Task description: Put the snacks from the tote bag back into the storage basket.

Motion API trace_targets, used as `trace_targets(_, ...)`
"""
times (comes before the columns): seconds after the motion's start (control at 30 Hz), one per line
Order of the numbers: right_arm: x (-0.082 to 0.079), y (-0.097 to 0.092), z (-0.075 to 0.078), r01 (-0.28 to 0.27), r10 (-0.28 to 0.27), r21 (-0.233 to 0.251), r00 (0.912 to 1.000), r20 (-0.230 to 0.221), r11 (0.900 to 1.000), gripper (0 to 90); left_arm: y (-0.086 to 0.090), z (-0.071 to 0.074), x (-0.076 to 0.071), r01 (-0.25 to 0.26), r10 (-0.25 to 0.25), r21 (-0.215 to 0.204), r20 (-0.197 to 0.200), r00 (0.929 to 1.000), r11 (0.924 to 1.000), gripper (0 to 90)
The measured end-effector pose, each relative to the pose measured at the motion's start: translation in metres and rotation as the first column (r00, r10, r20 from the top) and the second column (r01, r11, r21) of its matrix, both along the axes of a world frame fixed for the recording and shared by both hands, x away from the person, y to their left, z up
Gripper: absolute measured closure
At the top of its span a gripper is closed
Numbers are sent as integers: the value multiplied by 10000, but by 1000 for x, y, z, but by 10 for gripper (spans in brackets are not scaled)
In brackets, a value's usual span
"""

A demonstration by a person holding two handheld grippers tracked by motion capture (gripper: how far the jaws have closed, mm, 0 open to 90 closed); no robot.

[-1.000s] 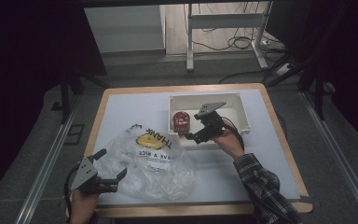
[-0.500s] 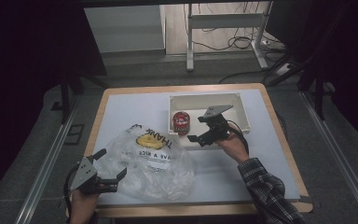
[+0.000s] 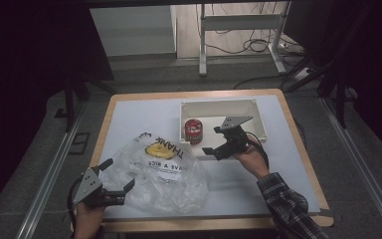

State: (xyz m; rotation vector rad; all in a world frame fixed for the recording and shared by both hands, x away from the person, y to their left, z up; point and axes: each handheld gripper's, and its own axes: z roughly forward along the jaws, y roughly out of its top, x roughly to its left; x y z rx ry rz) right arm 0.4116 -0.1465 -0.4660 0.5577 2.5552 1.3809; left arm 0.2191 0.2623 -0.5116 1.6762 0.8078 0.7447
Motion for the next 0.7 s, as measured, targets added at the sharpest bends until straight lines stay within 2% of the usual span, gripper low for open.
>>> trace_targets(0.33, -8, -5, -1, 109, -104, -223, 9997, 215, 9997, 45, 0, 0, 0, -10, 10, -29, -2, 10000, 10000, 6)
trace_targets(0.7, -17, -13, -1, 240, -239, -7, 9993, 282, 9997, 45, 0, 0, 0, -17, 17, -3, 3, 10000, 10000, 6)
